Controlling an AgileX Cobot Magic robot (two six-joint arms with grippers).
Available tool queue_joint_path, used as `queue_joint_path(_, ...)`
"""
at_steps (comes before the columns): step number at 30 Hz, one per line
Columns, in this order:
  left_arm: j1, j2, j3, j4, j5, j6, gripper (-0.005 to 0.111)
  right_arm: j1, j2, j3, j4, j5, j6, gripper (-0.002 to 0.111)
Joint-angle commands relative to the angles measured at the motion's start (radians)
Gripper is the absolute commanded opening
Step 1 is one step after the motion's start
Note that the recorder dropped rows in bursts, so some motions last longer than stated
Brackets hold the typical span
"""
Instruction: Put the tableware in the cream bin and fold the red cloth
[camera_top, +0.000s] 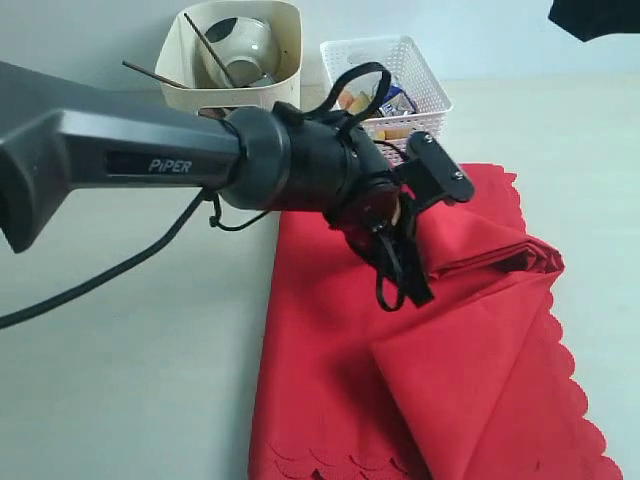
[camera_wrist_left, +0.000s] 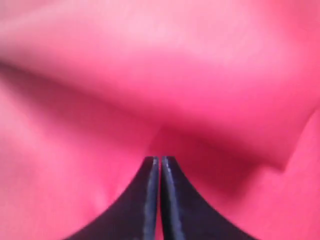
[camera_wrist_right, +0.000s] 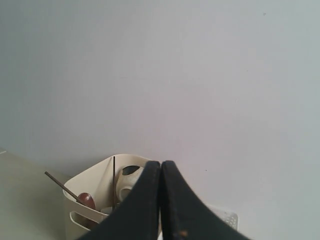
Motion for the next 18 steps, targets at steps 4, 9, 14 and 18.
queue_joint_path(4, 0.003, 0.063, -0.054, -0.007, -0.379, 0.0, 0.004, -0.004, 0.0, 0.001, 0.003, -0.015, 0.002, 0.0)
queue_joint_path(9, 0.104, 0.095, -0.22, -0.043, -0.259, -0.135, 0.004, -0.004, 0.0, 0.001, 0.003, -0.015, 0.002, 0.0)
queue_joint_path(14, 0.135, 0.027, -0.22, -0.038, -0.002, -0.053, 0.004, -0.004, 0.0, 0.001, 0.003, -0.015, 0.002, 0.0)
queue_joint_path(18, 0.102, -0.034, -0.117, -0.081, 0.104, 0.136, 0.004, -0.004, 0.0, 0.001, 0.003, -0.015, 0.002, 0.0)
